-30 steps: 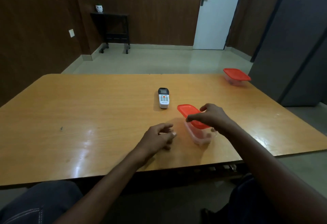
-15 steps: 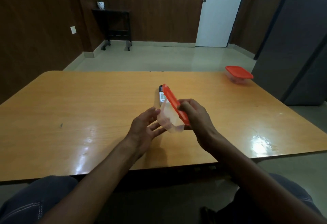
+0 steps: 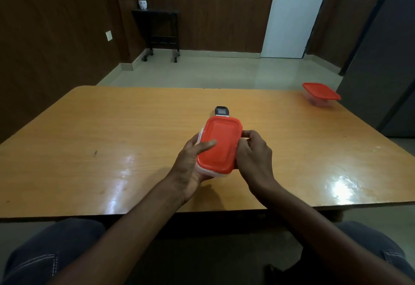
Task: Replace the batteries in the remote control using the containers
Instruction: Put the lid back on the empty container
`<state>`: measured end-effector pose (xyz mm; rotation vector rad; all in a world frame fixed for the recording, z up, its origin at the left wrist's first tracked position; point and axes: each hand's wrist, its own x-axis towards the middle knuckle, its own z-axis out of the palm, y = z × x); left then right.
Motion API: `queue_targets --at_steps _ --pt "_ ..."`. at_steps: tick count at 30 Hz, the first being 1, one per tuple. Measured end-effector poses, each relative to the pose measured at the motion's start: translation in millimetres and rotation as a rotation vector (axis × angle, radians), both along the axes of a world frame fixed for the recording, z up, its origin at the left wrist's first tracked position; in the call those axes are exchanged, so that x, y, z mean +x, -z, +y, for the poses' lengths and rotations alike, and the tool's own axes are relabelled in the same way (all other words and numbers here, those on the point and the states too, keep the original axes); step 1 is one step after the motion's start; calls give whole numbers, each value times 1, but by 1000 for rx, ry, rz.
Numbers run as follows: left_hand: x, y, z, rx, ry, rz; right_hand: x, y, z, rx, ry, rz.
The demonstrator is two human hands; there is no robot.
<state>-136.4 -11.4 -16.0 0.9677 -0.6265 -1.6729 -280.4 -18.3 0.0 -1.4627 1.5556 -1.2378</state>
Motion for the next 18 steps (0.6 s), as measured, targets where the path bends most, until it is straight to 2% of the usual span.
queue_targets --at_steps 4,9,14,18 --pt "-1 6 -4 -23 -99 -34 0 1 -5 -53 44 90" --pt "-2 4 2 -47 -113 -71 5 6 -11 -90 37 201" --pt "0 5 3 -92 -121 -52 5 9 -11 -64 -39 172" --pt "4 3 2 -122 -119 -31 5 5 -11 -21 -66 44"
